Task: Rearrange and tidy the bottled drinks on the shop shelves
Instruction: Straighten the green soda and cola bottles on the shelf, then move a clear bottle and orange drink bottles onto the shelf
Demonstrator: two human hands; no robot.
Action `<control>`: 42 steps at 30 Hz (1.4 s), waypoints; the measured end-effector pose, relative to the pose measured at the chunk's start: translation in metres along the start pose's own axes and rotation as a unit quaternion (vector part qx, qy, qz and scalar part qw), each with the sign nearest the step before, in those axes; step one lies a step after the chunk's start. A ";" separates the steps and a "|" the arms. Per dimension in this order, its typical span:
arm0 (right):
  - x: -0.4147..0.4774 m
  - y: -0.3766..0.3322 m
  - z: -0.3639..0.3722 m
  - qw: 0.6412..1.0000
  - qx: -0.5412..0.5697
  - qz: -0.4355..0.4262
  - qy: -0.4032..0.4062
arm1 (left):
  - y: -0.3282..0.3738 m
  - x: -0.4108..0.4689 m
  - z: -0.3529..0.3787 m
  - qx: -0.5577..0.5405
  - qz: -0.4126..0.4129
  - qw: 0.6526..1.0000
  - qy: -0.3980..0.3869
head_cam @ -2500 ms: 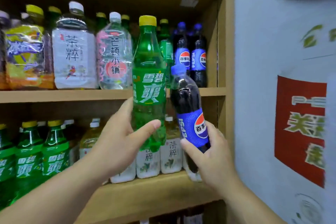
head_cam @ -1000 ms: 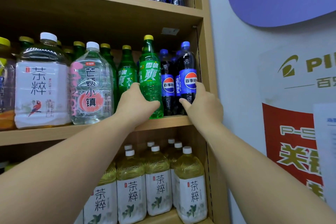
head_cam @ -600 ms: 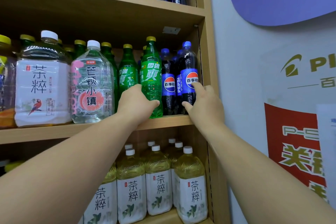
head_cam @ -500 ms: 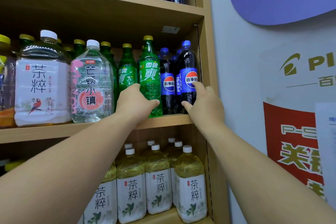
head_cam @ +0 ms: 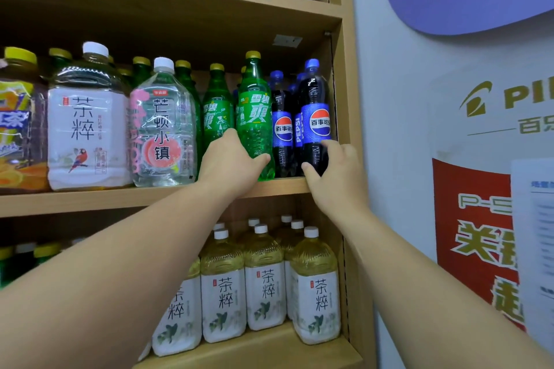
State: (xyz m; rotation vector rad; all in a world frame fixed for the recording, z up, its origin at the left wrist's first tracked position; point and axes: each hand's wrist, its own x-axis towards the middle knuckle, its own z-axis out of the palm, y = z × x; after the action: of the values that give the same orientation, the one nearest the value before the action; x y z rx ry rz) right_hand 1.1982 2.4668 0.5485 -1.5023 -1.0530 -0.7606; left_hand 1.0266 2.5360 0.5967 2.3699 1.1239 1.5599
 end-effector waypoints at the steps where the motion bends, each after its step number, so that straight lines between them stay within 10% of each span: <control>1: -0.009 -0.002 0.000 1.000 0.013 -0.013 0.016 | -0.003 -0.007 -0.003 0.004 0.020 1.000 0.006; 8: -0.097 -0.039 0.013 0.987 0.108 -0.109 0.045 | -0.076 -0.116 -0.045 -0.078 0.183 0.972 0.123; 23: -0.245 -0.158 0.158 0.863 0.268 0.052 -0.425 | -0.310 -0.224 -0.106 0.092 -0.189 0.974 0.079; 38: -0.258 -0.211 0.229 0.851 0.262 0.138 -0.434 | -0.338 -0.187 -0.131 0.083 -0.141 0.986 0.005; 42: -0.240 -0.220 0.187 0.921 0.262 0.025 -0.287 | -0.314 -0.183 -0.144 0.087 -0.025 0.994 0.063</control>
State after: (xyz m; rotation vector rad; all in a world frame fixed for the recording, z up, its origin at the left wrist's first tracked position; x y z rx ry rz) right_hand 0.8864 2.6008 0.3867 -1.2880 -1.5011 0.0386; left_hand 0.7050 2.6068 0.3856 2.3541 1.3877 1.6784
